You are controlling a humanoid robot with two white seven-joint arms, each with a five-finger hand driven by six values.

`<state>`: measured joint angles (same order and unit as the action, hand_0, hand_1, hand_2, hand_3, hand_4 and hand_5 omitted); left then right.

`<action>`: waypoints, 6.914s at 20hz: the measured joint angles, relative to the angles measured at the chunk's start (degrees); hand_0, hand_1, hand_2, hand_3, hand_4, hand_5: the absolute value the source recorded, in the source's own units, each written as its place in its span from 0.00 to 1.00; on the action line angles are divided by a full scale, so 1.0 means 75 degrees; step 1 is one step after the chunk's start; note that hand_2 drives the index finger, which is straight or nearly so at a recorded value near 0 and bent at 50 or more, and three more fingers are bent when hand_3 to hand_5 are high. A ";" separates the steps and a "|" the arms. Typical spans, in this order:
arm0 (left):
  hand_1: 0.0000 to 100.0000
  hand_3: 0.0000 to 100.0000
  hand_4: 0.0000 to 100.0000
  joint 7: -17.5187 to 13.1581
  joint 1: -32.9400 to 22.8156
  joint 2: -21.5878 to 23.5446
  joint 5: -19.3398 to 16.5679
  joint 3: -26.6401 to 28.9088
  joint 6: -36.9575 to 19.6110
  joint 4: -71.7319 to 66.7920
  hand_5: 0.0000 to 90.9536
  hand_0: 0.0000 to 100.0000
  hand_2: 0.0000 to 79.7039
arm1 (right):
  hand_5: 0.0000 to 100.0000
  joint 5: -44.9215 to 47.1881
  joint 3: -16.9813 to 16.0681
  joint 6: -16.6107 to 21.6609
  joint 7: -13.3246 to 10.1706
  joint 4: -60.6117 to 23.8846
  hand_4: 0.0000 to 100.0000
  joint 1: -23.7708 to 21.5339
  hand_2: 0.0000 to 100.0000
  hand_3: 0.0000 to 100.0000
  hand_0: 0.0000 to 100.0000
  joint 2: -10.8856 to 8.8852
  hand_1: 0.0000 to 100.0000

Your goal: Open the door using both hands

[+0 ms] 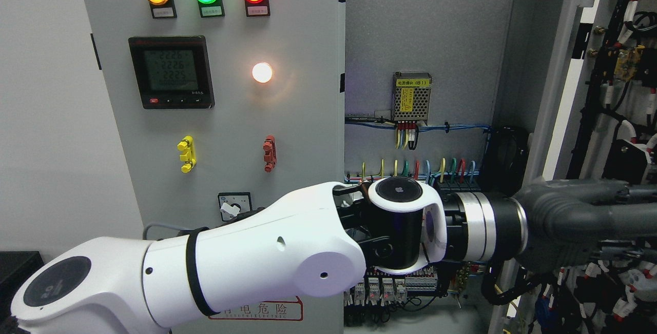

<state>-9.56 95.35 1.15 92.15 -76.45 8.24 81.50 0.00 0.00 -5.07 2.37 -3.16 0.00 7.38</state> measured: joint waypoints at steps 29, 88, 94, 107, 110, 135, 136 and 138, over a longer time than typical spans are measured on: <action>0.56 0.00 0.00 -0.0183 -0.0665 -0.0092 -0.0230 0.0478 0.0370 -0.0548 0.00 0.12 0.00 | 0.00 0.0000 0.0000 0.0000 0.0000 -0.0003 0.00 0.0000 0.00 0.00 0.10 0.0000 0.13; 0.56 0.00 0.00 -0.1903 -1.3443 0.3310 -0.9042 0.3727 -0.2643 -0.6551 0.00 0.12 0.00 | 0.00 0.0000 0.0000 0.0147 0.0001 -0.1122 0.00 -0.0475 0.00 0.00 0.10 -0.0053 0.13; 0.56 0.00 0.00 -0.2112 -1.3605 0.2696 -1.1433 0.5866 -0.2641 -0.7479 0.00 0.12 0.00 | 0.00 0.0000 0.0000 0.0169 0.0004 -0.2284 0.00 -0.1111 0.00 0.00 0.10 -0.0085 0.13; 0.56 0.00 0.00 -0.1538 -1.3678 0.1521 -1.4514 1.0324 -0.2609 -0.8823 0.00 0.12 0.00 | 0.00 0.0000 0.0214 0.0191 -0.0007 -0.7295 0.00 -0.2965 0.00 0.00 0.10 -0.0262 0.13; 0.56 0.00 0.00 -0.1311 -1.3682 0.1285 -1.4814 1.1243 -0.2608 -0.9062 0.00 0.12 0.00 | 0.00 0.0000 0.0439 0.0429 -0.0017 -0.8652 0.00 -0.3493 0.00 0.00 0.10 -0.0432 0.13; 0.56 0.00 0.00 -0.0640 -1.3860 0.0033 -1.5133 1.4799 -0.2387 -0.9979 0.00 0.12 0.00 | 0.00 0.0000 0.1217 0.2776 -0.0078 -1.4768 0.00 -0.3025 0.00 0.00 0.10 -0.1564 0.13; 0.56 0.00 0.00 -0.0640 -1.3881 0.0018 -1.5133 1.4824 -0.2378 -0.9999 0.00 0.12 0.00 | 0.00 0.0000 0.1275 0.2778 -0.0076 -1.4827 0.00 -0.2857 0.00 0.00 0.10 -0.1613 0.13; 0.56 0.00 0.00 -0.0637 -1.3906 -0.0010 -1.5129 1.4856 -0.2360 -1.0040 0.00 0.12 0.00 | 0.00 0.0000 0.1421 0.2778 -0.0067 -1.4945 0.00 -0.2529 0.00 0.00 0.10 -0.1703 0.13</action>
<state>-14.33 -8.94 1.08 -21.31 34.97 -9.46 6.19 0.00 10.66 15.76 1.87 -115.25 -18.97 -5.39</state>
